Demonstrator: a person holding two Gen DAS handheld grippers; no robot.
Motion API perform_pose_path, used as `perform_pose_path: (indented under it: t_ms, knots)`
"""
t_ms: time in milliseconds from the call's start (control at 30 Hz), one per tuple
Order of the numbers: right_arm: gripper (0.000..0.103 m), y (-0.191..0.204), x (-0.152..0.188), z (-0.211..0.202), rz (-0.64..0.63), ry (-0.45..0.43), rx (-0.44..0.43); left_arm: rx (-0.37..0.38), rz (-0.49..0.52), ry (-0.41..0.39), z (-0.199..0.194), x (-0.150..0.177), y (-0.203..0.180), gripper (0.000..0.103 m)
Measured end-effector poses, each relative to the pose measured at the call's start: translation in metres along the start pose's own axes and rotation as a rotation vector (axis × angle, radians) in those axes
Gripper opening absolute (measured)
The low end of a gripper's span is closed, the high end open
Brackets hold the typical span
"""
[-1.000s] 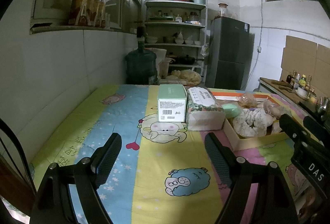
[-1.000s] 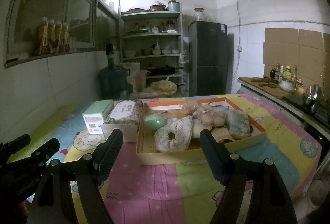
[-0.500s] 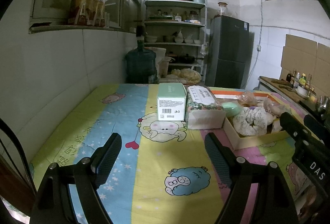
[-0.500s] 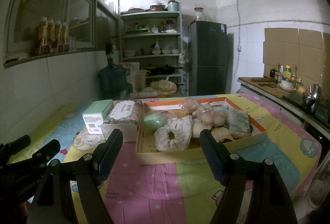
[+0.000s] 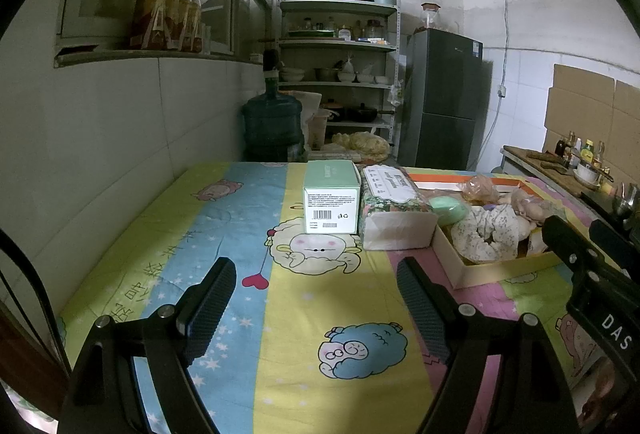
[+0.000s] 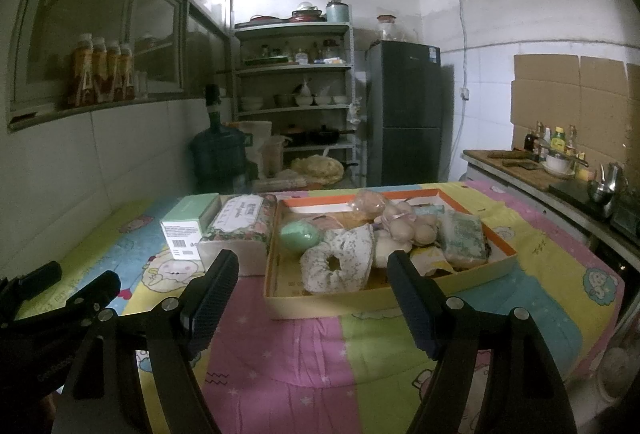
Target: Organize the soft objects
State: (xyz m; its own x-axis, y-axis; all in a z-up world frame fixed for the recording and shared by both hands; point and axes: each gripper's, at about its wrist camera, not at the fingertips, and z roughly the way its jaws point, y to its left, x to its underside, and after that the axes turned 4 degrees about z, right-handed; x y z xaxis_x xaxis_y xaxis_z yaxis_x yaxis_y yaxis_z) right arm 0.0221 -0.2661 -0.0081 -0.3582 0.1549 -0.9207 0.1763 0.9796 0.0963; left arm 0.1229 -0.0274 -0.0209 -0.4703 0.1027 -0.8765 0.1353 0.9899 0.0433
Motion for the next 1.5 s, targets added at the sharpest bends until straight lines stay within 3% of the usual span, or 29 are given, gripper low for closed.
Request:
perform_pose_path:
  t_ms: [1500]
  knots:
    - [0.078,0.0009,-0.0001,0.0009,0.000,0.002,-0.001,-0.003,-0.004,0.005,0.0012,0.0003,0.0045,0.083]
